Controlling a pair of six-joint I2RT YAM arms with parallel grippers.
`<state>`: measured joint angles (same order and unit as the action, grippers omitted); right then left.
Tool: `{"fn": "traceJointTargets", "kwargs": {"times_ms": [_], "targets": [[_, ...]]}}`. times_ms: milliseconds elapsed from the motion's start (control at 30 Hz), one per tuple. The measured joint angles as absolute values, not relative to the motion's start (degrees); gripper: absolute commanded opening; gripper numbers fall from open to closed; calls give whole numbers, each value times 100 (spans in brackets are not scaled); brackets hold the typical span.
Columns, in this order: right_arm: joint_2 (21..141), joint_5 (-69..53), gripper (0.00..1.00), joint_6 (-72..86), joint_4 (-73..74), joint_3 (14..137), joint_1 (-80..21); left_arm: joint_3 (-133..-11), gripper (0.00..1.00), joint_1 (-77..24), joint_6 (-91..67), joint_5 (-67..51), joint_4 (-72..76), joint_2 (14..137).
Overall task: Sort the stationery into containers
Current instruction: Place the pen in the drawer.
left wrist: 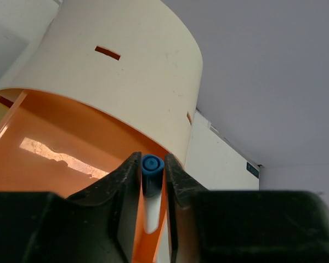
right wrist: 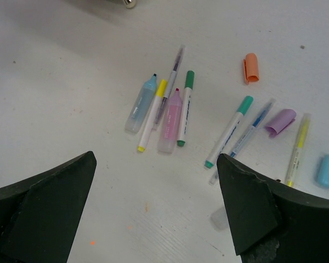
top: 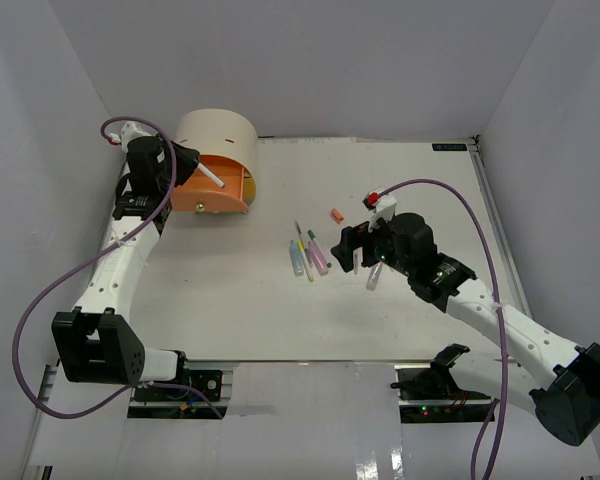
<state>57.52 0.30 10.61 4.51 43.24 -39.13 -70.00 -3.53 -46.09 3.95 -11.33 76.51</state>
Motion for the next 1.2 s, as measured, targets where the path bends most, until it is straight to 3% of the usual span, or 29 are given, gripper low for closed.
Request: {"fn": "traceJointTargets", "kwargs": {"times_ms": [500,733,800,933,1200], "targets": [[6584,1035,100,1055,764,4287,-3913,-7002,80,-305,-4425,412,-1260,7717],[7384,1267,80,1216,943,4576,-3913,-7175,98,-285,-4029,530,-1616,7706],[7682,1358,77,1284,985,4722,-3913,-7282,98,-281,-3830,532,-1763,7703],[8302,1450,61,1391,1061,4998,-3907,-7616,98,-276,-3356,454,-2220,7706],[9295,1483,49,1627,1081,5433,-3900,-7800,98,-276,-2469,231,-3138,7325]]}}
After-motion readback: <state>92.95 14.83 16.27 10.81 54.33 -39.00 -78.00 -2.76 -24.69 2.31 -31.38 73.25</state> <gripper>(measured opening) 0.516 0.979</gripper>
